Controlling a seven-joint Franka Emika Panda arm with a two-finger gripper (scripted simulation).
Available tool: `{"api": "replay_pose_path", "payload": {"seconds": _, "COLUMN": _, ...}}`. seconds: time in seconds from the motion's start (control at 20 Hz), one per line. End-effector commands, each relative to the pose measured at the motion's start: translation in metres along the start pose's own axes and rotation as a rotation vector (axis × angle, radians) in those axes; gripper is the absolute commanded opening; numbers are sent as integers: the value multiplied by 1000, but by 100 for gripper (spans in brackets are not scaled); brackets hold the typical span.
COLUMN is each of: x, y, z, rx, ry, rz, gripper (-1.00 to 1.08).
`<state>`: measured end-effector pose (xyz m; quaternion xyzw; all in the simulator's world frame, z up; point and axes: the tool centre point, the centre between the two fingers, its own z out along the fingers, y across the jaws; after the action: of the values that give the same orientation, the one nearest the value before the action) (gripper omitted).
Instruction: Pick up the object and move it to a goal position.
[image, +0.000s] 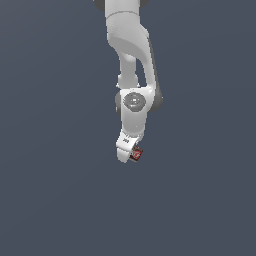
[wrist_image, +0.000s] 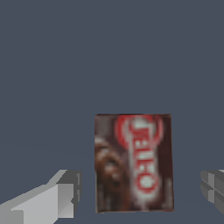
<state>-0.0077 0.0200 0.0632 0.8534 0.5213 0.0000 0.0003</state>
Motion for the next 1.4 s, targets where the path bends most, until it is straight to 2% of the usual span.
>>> {"api": "replay_pose_path", "payload": {"seconds": 0.0, "x": 0, "y": 0, "z": 6, "rx": 1, "ry": 0, "rz": -1, "gripper": 100}}
{"api": "replay_pose_path", "payload": {"seconds": 0.35, "x": 0, "y": -1, "z": 40, "rx": 1, "ry": 0, "rz": -5, "gripper": 100}}
{"api": "replay_pose_path", "payload": {"seconds": 0.6, "x": 0, "y": -1, "z": 48, "rx": 1, "ry": 0, "rz": -5, "gripper": 100}}
{"api": "replay_pose_path", "payload": {"seconds": 0.65, "x": 0, "y": -1, "z": 48, "rx": 1, "ry": 0, "rz": -5, "gripper": -100}}
{"api": "replay_pose_path", "payload": {"seconds": 1.35, "x": 2, "y": -1, "z": 42, "rx": -1, "ry": 0, "rz": -5, "gripper": -100}}
